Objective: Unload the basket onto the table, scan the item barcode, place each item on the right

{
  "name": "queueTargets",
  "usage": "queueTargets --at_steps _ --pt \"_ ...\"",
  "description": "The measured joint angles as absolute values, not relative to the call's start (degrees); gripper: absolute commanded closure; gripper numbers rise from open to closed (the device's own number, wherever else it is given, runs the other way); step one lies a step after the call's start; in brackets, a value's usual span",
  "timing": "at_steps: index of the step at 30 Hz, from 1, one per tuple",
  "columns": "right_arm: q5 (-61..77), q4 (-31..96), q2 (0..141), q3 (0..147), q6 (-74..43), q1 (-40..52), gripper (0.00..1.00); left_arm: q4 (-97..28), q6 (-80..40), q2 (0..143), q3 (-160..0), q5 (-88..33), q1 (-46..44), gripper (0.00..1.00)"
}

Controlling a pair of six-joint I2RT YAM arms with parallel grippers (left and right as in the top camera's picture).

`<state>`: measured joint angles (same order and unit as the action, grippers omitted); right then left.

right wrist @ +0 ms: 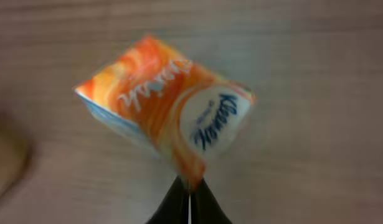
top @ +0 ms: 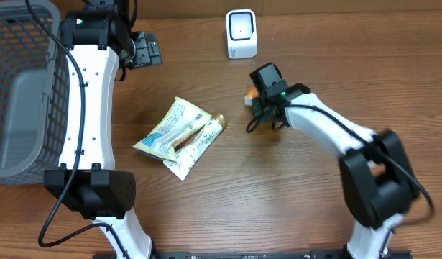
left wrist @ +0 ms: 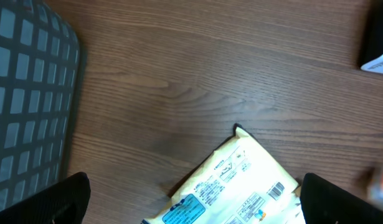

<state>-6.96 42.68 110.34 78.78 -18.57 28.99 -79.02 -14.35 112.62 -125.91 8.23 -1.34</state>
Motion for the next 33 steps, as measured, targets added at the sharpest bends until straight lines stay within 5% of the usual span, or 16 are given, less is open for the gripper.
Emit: queueTargets --at_steps 9,10,12,20,33 --pt "9.87 63.37 88.82 78.74 -33.91 31.48 0.96 -79.85 -14.35 112.62 -125.91 8.38 -1.34 0.0" --pt "10.87 64.69 87.09 78.74 -35.9 31.33 0.82 -80.05 -14.35 112.62 -125.91 8.34 -1.34 0.0" --pt "12.67 67.48 83.88 78.74 -40.21 30.79 0.01 -80.64 -14.35 112.62 -125.91 7.7 -1.34 0.0" --pt "13.23 65.87 82.35 78.74 -40.16 28.14 0.0 -81.47 -13.87 112.62 -125.93 2.74 -1.34 0.0" --pt "5.89 74.54 82.98 74.96 -9.74 30.06 0.0 -84.25 -13.54 112.62 -125.93 0.45 -1.34 0.0"
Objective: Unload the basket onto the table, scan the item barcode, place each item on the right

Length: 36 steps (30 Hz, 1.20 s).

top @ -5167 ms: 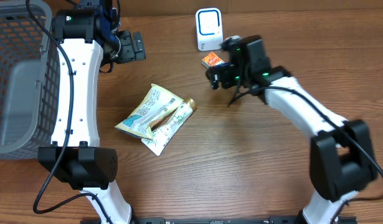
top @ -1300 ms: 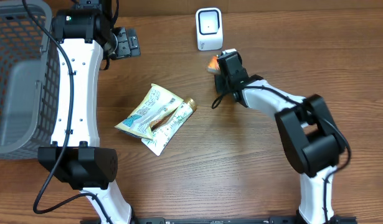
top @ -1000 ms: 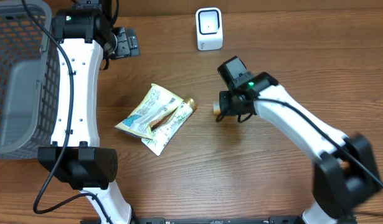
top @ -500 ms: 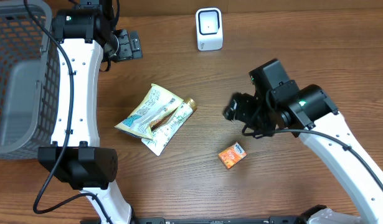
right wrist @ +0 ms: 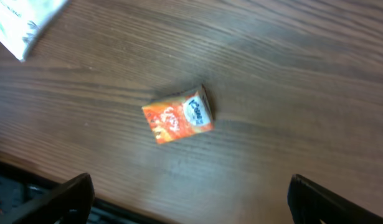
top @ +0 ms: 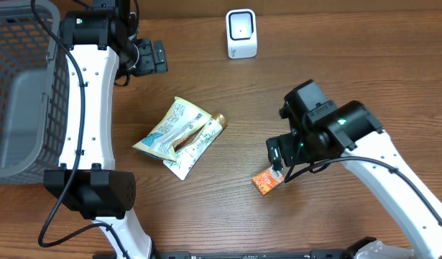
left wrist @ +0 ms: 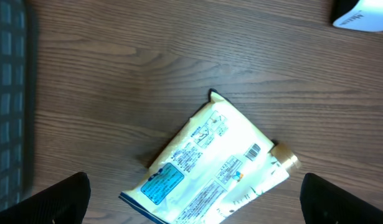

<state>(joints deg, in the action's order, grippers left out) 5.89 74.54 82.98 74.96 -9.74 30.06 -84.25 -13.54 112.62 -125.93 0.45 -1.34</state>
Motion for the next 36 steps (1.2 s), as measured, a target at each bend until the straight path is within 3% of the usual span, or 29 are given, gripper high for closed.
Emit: queueTargets --at_steps 6,15,36 --pt "7.01 67.44 88.23 68.82 -4.67 31.2 0.0 -84.2 -13.54 112.6 -125.93 -0.97 -1.34 0.0" --pt "6.66 66.81 96.33 68.01 -1.96 35.48 0.0 -82.89 -13.47 112.62 -125.93 -1.37 -1.34 0.0" --pt "5.26 62.13 98.1 68.01 -0.56 39.79 0.0 -81.52 -12.8 112.62 -125.93 -1.37 -1.34 0.0"
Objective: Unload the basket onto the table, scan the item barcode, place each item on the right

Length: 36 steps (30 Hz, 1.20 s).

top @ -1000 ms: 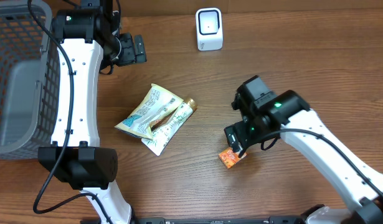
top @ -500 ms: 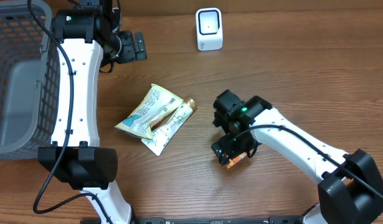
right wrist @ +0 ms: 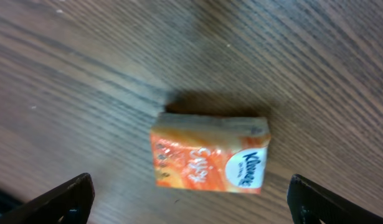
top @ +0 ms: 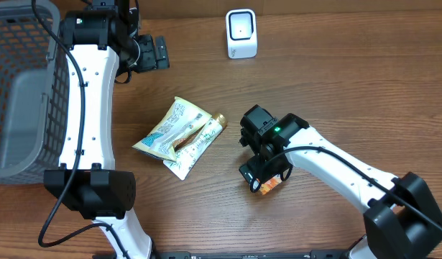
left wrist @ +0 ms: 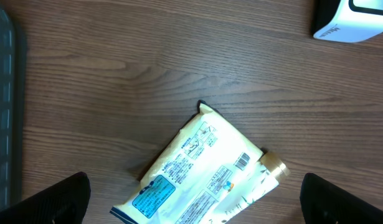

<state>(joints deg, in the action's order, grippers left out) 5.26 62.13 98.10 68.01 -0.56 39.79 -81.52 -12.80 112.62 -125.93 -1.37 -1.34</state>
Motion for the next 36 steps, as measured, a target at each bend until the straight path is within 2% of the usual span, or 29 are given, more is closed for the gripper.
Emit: queueTargets --at_steps 12,36 --pt "2.24 61.28 105.1 68.01 0.05 39.79 0.0 -81.47 -11.55 112.6 -125.93 -1.3 -1.34 0.0" --pt "3.49 60.29 107.5 65.63 0.01 39.79 0.0 -81.47 -10.24 112.62 -125.93 -1.26 -1.34 0.0"
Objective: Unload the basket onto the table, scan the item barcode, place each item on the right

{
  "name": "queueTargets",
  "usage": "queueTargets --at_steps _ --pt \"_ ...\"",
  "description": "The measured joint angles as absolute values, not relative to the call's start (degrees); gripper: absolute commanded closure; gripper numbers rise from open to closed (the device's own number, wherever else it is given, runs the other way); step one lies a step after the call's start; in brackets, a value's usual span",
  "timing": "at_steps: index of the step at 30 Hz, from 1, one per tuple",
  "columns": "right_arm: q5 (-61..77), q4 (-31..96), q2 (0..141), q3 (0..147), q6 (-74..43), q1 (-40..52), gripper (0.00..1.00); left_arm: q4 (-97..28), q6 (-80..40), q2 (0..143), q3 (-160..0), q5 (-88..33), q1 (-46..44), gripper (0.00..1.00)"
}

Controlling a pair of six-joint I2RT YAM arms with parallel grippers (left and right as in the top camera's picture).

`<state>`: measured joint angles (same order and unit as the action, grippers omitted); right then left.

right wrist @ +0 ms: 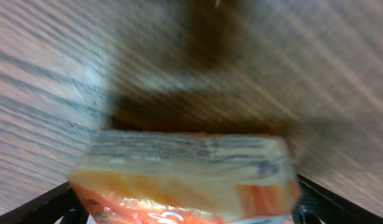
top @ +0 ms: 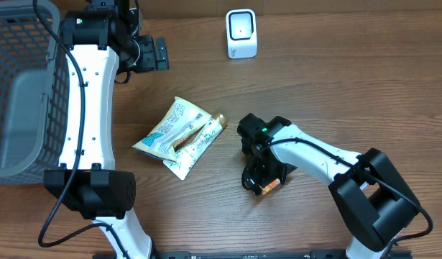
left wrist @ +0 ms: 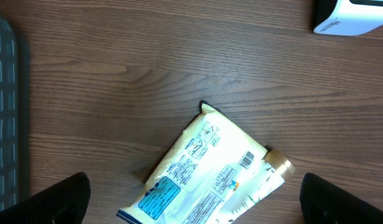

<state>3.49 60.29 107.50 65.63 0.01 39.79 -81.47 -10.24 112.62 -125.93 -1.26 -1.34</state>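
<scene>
An orange Kleenex tissue pack [right wrist: 185,180] lies on the wooden table, front centre [top: 272,186]. My right gripper [right wrist: 188,208] is down over it, open, with one finger on each side of the pack; the arm hides most of the pack in the overhead view [top: 258,175]. The white barcode scanner [top: 241,33] stands at the back centre, also visible in the left wrist view [left wrist: 353,15]. My left gripper [top: 150,54] hangs open at the back left, high above the table [left wrist: 194,199], holding nothing.
Two pale snack pouches [top: 179,137] lie overlapped left of the tissue pack; the blue-labelled one [left wrist: 207,177] shows under the left wrist. A grey mesh basket [top: 19,86] stands at the left edge.
My right gripper has come down from a little above the tissue pack to straddle it; the pack now fills the space between its open fingers. The left arm has barely moved.
My right gripper first held the tissue pack, shut on it, near the scanner. Then the pack lay on the table front centre with the gripper open high above. Then the gripper was lower over it, and now it stands around the pack.
</scene>
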Motion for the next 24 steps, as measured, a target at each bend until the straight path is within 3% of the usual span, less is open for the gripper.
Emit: queueTargets --at_steps 7,11,18,21,24 --pt "3.29 58.74 107.0 64.27 -0.25 39.79 0.05 -81.67 -10.07 112.62 -125.91 -0.36 -1.34 0.0" --pt "2.72 58.17 106.98 64.14 -0.67 39.77 0.2 -81.67 -10.07 112.62 -125.91 -0.19 -1.34 0.0" --pt "3.01 57.43 106.89 64.12 -0.93 39.75 0.21 -81.67 -10.07 112.62 -125.91 -0.19 -1.34 0.0" --pt "5.39 58.5 106.89 64.51 -2.44 39.75 0.32 -81.67 -10.07 112.62 -125.91 -0.19 -1.34 0.0" --pt "9.3 61.63 107.35 65.6 -3.99 39.75 0.34 -81.65 -10.07 112.62 -125.91 -0.19 -1.34 0.0"
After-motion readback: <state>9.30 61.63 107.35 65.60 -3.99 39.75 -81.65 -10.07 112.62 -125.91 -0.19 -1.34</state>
